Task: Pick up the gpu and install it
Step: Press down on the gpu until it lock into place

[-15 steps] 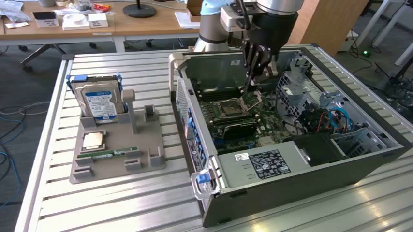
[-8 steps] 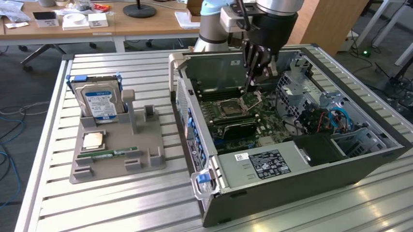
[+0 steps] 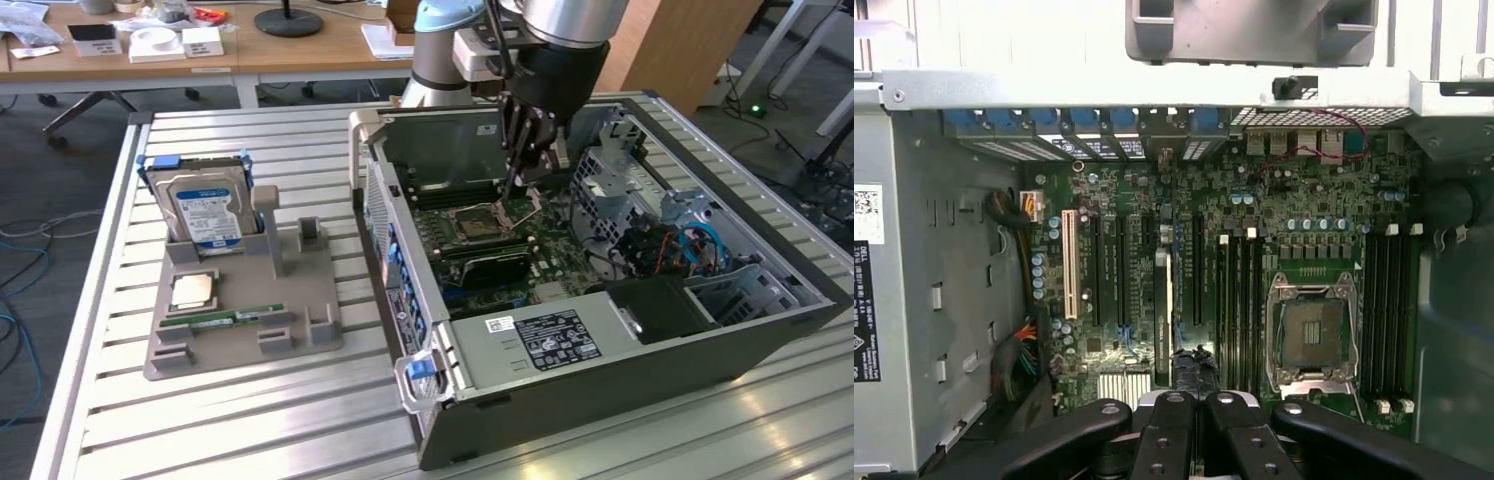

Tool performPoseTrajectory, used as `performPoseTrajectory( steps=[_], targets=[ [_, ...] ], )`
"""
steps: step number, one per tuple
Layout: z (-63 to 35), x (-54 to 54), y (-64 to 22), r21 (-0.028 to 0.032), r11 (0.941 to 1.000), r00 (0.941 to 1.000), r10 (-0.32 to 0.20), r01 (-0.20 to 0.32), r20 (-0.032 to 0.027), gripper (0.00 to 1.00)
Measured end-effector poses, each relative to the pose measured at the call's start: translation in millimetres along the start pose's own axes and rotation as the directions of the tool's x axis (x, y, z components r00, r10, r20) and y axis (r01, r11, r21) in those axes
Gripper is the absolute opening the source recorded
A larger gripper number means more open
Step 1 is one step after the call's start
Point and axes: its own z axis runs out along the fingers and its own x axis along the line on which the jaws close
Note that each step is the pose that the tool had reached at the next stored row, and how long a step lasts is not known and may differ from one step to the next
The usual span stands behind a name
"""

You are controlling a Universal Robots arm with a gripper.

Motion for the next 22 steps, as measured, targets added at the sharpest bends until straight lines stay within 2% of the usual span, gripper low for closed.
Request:
performPoseTrajectory(
  steps=[7, 13, 19, 22],
  targets=[
    [0.7, 1.8, 0.0, 0.0001, 1.0, 1.0, 0.0, 0.0, 0.0002, 0.11],
    [10.5, 2.2, 0.2, 0.0, 1.0, 1.0, 0.0, 0.0, 0.0001, 0.11],
    [11.4, 2.2, 0.2, 0.0, 1.0, 1.0, 0.0, 0.0, 0.0001, 0.11],
    [11.7, 2.2, -0.5, -0.0029, 1.0, 1.0, 0.0, 0.0, -0.0006, 0.11]
  ],
)
